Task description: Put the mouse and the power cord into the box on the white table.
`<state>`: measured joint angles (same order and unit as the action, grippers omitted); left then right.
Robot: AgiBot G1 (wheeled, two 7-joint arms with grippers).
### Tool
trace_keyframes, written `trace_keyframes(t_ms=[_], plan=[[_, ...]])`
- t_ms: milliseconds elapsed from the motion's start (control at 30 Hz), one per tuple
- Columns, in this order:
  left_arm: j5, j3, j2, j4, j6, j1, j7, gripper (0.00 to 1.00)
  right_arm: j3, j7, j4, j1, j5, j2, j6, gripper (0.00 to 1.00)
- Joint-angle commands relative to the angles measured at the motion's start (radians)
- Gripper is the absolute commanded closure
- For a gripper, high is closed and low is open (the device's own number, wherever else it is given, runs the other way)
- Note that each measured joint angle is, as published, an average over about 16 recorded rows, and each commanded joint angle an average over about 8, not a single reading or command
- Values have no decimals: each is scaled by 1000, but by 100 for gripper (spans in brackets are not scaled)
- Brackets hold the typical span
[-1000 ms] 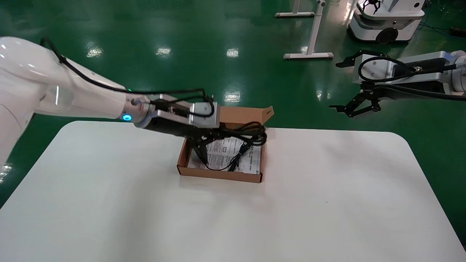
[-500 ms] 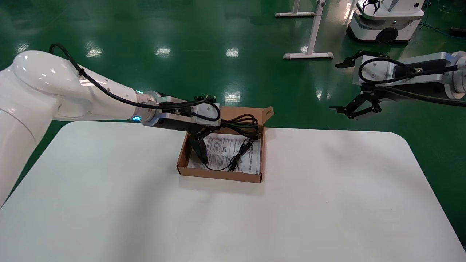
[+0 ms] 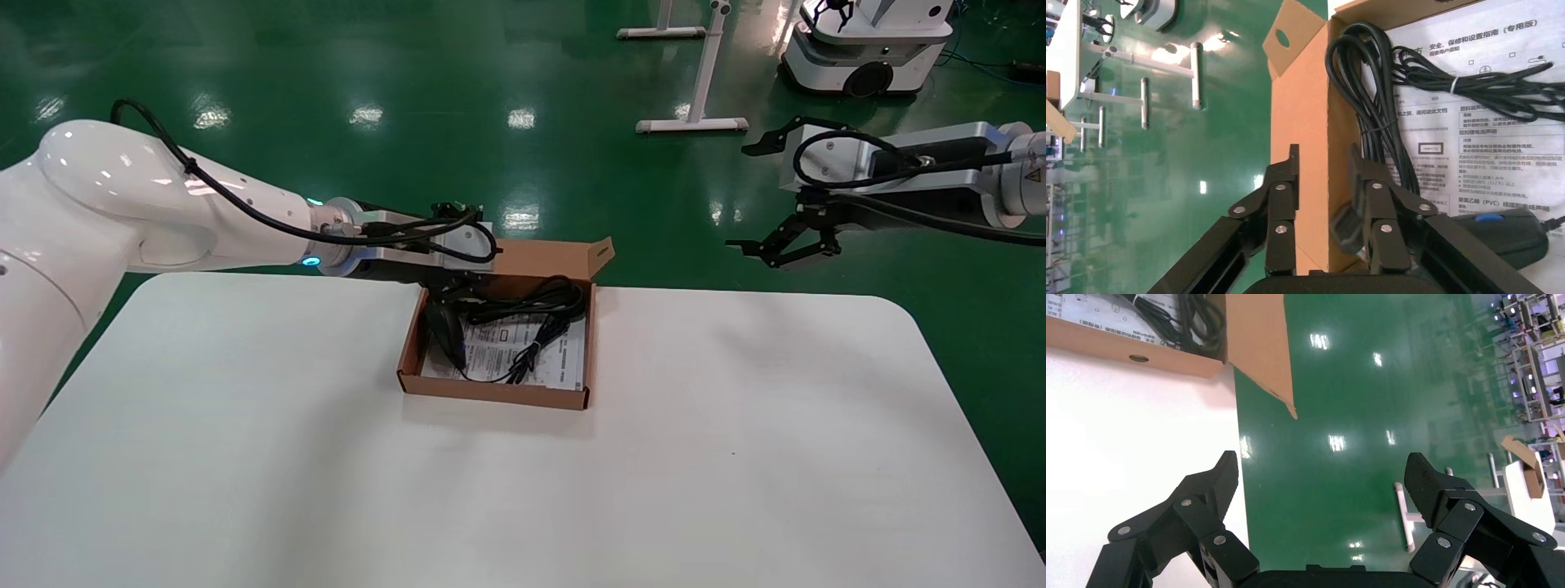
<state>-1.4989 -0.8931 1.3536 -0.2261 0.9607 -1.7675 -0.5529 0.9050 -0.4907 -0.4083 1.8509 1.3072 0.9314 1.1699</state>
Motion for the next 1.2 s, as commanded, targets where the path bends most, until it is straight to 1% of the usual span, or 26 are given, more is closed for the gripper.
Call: trace_keyframes(t_ms=[33,167,333,1200], plan=[[-1,-1,1,2,-1,-1,-1,0,0,0,0,-1,-1,0,0,0],[12,10,-12,-15,10,10,11,0,-3,2,-1,-3,-3,-1,1,0],[62,49,-60,-84,44,56,59,0,-32,34,-42,-39,-30,-16,16,0],[395,316,-382,-544,276,357,381,0,-302,327,-421,-374,-279,-154,157,0]])
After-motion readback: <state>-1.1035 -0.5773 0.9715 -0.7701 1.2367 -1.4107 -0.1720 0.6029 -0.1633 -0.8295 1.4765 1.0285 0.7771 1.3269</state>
